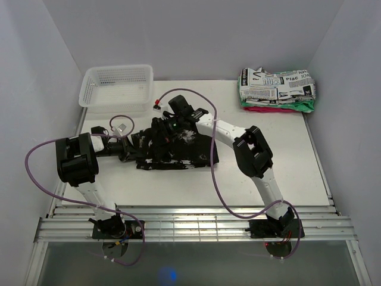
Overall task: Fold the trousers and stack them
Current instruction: Fold the trousers
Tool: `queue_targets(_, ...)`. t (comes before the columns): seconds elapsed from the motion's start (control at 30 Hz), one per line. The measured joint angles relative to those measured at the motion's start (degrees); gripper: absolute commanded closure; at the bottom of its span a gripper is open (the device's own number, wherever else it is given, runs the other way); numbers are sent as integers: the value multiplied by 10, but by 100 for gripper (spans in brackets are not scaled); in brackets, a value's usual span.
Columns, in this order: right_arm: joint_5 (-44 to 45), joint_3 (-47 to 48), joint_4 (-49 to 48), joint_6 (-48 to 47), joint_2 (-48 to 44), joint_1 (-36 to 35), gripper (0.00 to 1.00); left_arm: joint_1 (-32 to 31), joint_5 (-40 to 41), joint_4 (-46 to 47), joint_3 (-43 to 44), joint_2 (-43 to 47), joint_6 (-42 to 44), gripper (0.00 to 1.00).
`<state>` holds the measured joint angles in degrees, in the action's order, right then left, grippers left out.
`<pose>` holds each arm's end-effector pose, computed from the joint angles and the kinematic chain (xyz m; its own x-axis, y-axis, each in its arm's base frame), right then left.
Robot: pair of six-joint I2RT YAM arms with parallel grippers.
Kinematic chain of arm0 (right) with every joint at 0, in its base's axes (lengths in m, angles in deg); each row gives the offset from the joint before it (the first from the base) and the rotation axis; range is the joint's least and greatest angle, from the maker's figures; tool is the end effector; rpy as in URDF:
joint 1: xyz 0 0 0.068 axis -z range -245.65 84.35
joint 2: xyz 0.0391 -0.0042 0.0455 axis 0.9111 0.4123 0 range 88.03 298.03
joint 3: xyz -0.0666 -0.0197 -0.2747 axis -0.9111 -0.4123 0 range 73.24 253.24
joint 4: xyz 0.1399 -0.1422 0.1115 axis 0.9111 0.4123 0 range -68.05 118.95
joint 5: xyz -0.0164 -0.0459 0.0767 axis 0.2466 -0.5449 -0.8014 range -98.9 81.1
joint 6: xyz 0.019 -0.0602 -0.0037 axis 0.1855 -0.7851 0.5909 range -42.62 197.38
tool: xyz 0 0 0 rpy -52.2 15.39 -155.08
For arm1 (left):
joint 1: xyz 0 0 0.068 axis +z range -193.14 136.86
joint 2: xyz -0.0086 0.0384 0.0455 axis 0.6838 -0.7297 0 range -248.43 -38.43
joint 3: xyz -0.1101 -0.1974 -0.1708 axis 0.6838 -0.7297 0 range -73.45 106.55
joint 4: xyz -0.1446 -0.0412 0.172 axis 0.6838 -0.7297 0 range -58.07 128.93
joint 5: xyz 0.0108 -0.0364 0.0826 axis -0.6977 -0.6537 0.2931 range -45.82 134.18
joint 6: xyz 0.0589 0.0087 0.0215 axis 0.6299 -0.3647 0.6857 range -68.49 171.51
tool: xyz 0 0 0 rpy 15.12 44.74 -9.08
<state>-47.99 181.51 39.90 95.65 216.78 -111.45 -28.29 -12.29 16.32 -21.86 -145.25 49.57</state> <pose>0.3243 0.3776 0.2414 -0.6939 -0.3646 -0.6209 -0.7195 0.3173 0.6177 0.2902 0.0350 0.1401 -0.9453 -0.2700 -0.1830 -0.0038 0.5701 -0.8216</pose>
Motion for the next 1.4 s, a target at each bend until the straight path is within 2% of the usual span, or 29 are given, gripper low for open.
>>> queue_targets(0.4, 19, 34, -13, 13, 65, -25, 92, 0, -5, 6, -9, 2, 0, 100)
queue_targets(0.87, 19, 60, -36, 48, 86, -37, 92, 0, -10, 16, -14, 2, -5, 100)
queue_targets(0.9, 19, 60, -37, 48, 86, -38, 92, 0, -10, 17, -14, 2, -5, 90)
queue_targets(0.93, 19, 60, -39, 49, 87, -39, 71, 0, -11, 18, -14, 2, -6, 76)
queue_targets(0.97, 18, 60, -43, 50, 89, -40, 58, 0, -11, 18, -14, 2, -6, 56)
queue_targets(1.0, 15, 60, -50, 51, 93, -41, 50, 0, -9, 19, -14, 2, -3, 49)
queue_targets(1.03, 12, 60, -58, 51, 97, -43, 36, 0, -11, 16, -13, 2, -7, 42)
queue_targets(1.07, 9, 60, -63, 52, 101, -46, 31, -2, -17, 11, -11, 4, -13, 34)
queue_targets(1.13, 2, 60, -67, 49, 103, -47, 27, 1, -13, -4, -9, 19, -17, 25)
queue_targets(1.17, -2, 60, -71, 48, 103, -46, 23, 4, -5, -12, -8, 31, -17, 17)
queue_targets(1.23, -9, 60, -80, 47, 103, -45, 12, 16, 17, -30, -5, 55, -15, 15)
queue_targets(1.33, -22, 60, -83, 46, 103, -46, 4, 59, 71, -56, 8, 84, -12, 14)
queue_targets(1.4, -31, 63, -87, 47, 103, -46, 8, 93, 99, -71, 24, 99, -8, 14)
